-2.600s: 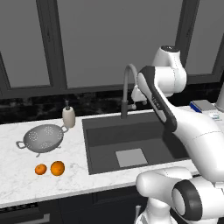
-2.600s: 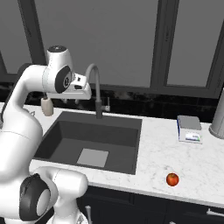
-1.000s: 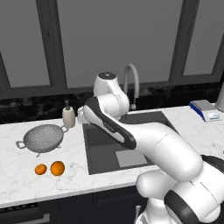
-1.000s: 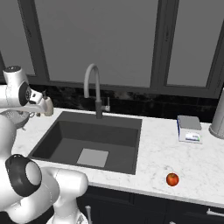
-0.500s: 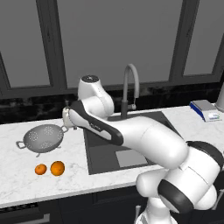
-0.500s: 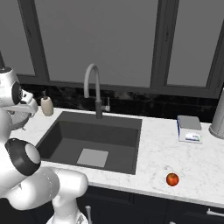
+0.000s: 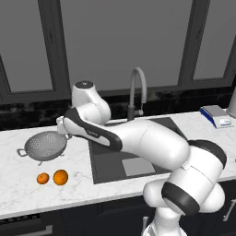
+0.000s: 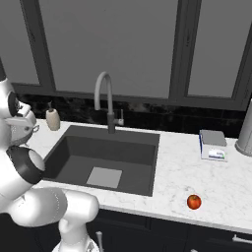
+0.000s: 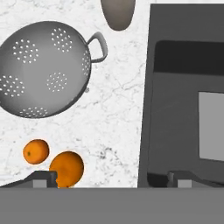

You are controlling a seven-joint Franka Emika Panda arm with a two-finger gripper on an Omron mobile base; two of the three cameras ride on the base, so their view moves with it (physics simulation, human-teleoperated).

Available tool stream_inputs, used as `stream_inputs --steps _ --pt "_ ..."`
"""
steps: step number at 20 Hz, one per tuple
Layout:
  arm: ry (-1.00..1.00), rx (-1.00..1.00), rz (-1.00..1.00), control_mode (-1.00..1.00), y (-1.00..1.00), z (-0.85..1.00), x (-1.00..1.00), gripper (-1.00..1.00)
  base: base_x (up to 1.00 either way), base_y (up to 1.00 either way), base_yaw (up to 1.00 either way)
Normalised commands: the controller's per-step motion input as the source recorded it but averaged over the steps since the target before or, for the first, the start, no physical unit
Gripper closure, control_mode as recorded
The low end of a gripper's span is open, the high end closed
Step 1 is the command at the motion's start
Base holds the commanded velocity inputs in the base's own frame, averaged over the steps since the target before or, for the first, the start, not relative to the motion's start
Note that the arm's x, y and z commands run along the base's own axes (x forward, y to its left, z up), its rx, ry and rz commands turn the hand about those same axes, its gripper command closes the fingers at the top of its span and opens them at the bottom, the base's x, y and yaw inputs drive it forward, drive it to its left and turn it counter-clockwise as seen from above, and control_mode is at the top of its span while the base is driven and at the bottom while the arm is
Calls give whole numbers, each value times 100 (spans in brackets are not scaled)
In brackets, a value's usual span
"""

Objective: Put the colander in the sink, put the apple, orange, tangerine in the colander, and turn on the sink faucet and pour water over the colander.

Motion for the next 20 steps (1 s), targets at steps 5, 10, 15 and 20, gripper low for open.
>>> stream_inputs --steps 5,10,15,20 --pt "0 0 0 -100 36 -4 30 -100 0 0 0" --pt "2 0 0 -100 9 -9 46 -100 0 0 0" --pt "1 2 0 -100 0 -18 34 -100 0 0 0" --pt "1 0 0 -100 1 -33 18 -100 0 0 0"
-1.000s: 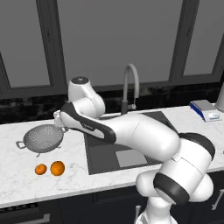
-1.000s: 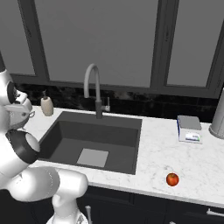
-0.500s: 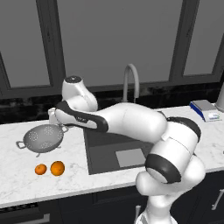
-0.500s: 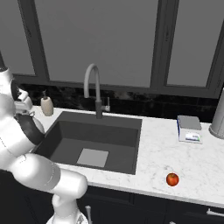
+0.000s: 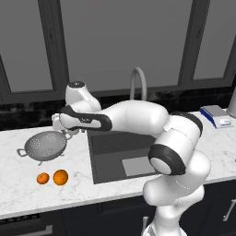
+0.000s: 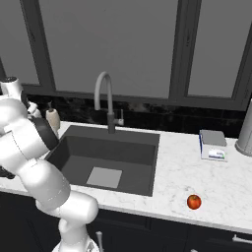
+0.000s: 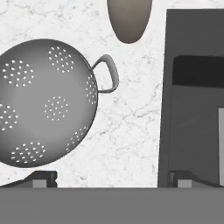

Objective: Put the colander in the sink, put the apple, orange, tangerine in the colander, and turn on the sink faucet and pour water over the colander.

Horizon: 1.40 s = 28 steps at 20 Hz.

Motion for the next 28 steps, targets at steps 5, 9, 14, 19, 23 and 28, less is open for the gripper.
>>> stream_inputs --steps 5,9,14,19,23,28 --pt "2 0 0 -100 11 -37 0 -100 0 0 0" --pt "6 -1 0 -100 42 -23 8 -100 0 0 0" --pt "2 0 0 -100 34 -12 10 -100 0 0 0" --pt "0 0 0 -100 8 -6 14 -100 0 0 0" --pt "0 0 0 -100 0 -12 11 -100 0 0 0" --pt "0 0 0 -100 0 -29 17 -100 0 0 0"
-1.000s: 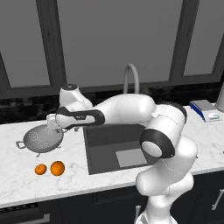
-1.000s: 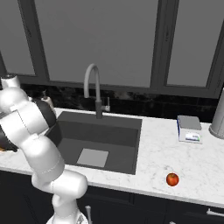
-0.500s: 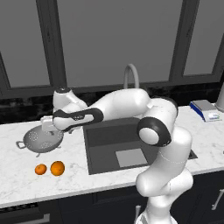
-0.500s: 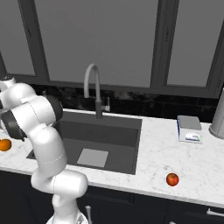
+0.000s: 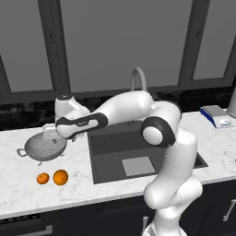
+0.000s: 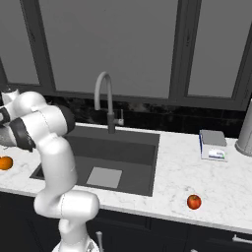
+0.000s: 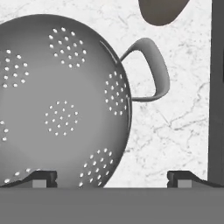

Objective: Put the colander in the sink, put the apple, orange, tangerine in the colander, and turn on the sink faucet and pour water over the colander.

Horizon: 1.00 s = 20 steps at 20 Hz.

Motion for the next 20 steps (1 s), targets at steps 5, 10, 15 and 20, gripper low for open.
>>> stream_inputs --steps 5,10,15,20 --pt "0 0 0 -100 11 -22 29 -100 0 0 0" --pt "0 0 0 -100 22 -14 27 -100 0 0 0" --pt "0 0 0 -100 4 -18 15 -100 0 0 0" --pt "1 0 0 -100 0 -20 1 -100 0 0 0"
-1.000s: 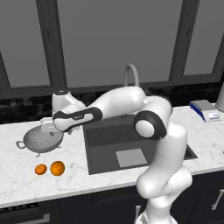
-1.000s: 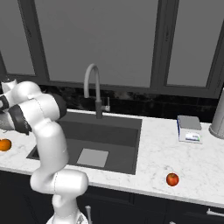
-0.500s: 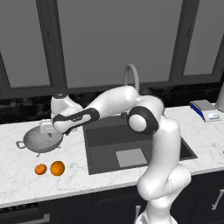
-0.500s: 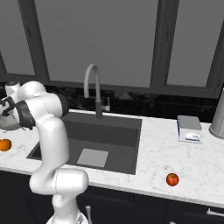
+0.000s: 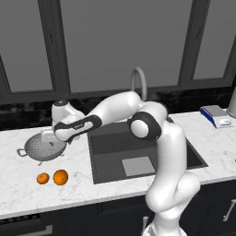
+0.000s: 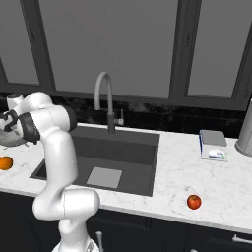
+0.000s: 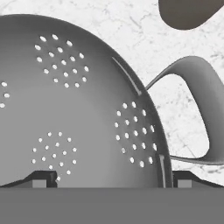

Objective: Put the colander in the sink, put the apple, orange, tangerine in the colander, and turn on the sink faucet and pour water over the colander.

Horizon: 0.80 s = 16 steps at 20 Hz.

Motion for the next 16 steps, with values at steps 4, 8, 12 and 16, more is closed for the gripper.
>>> stream_inputs --steps 4,8,12,16 --pt "2 0 0 -100 0 -20 0 -100 0 0 0" --pt "3 0 0 -100 0 -13 0 -100 0 0 0" --pt "2 0 0 -100 0 -17 0 -100 0 0 0" --pt "0 0 0 -100 0 -10 0 100 0 0 0"
